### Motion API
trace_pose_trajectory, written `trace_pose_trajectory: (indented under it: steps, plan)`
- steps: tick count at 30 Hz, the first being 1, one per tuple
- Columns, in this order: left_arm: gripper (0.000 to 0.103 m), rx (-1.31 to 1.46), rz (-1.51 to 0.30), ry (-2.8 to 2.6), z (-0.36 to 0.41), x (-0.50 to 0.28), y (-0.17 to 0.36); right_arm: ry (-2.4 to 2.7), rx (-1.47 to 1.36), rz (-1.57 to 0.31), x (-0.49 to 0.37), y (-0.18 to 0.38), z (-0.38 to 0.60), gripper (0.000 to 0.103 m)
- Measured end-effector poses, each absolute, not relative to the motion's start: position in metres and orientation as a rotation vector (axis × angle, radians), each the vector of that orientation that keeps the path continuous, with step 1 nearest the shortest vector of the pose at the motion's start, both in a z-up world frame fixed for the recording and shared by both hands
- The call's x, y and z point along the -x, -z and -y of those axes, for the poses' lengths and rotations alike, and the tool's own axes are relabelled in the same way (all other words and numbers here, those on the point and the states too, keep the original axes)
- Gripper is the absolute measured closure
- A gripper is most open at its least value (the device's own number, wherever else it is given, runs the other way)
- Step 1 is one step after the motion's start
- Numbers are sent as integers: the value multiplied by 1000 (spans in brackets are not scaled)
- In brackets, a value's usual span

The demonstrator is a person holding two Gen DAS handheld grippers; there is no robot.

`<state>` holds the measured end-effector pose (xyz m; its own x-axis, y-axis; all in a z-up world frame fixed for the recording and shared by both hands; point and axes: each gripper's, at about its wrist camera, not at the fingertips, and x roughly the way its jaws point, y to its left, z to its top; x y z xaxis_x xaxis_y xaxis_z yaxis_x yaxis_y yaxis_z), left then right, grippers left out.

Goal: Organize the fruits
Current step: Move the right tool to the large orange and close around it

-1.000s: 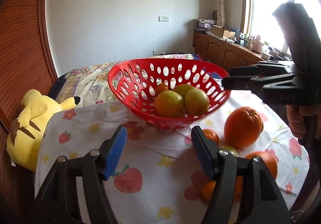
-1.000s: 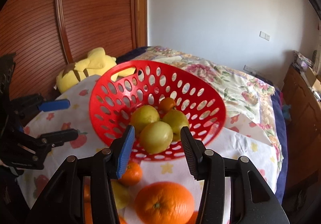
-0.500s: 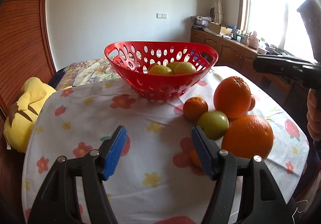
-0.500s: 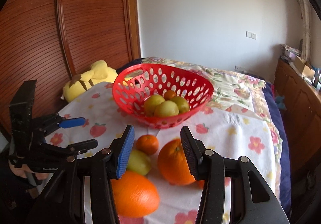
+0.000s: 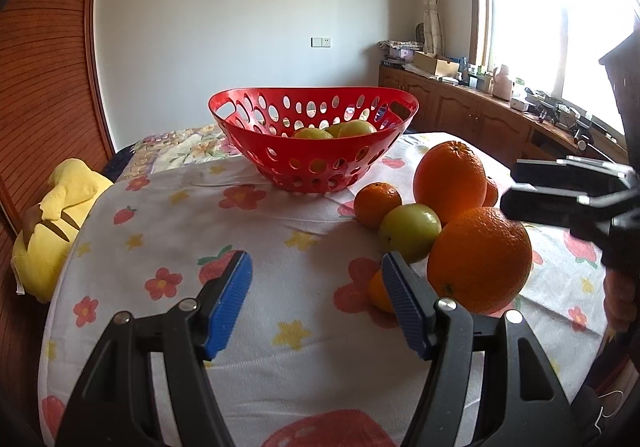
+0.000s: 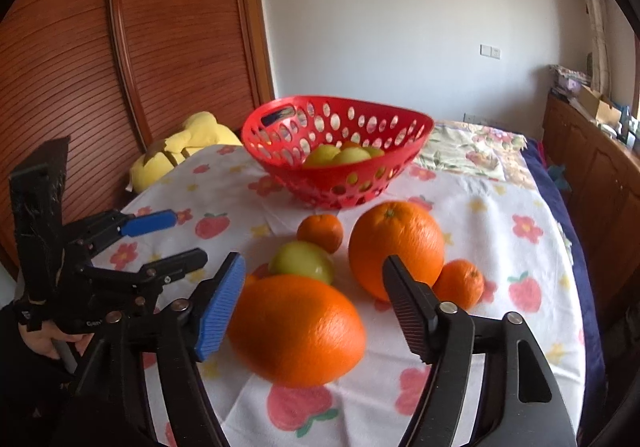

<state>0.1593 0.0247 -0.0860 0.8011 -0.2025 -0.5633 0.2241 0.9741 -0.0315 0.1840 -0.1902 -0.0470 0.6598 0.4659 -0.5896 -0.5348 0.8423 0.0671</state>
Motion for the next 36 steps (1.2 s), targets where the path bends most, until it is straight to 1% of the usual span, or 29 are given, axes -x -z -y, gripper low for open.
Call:
trace_pose_trajectory:
  steps: [6,17,28,36]
  plan:
    - [35,-45,-583,212,-25,-155,86,-573,93,-652,-177,61,187,17]
    - [34,-38,-586,195,-26,-156,87,-556,87,-692,-178,81,179,13]
    - [34,-48,-585,191,-24,-155,86,-537,98,-723,-185,93,175,4]
    - [34,-52,-589,189,-23,-155,87,-564,107,-750,-185,102,167,4]
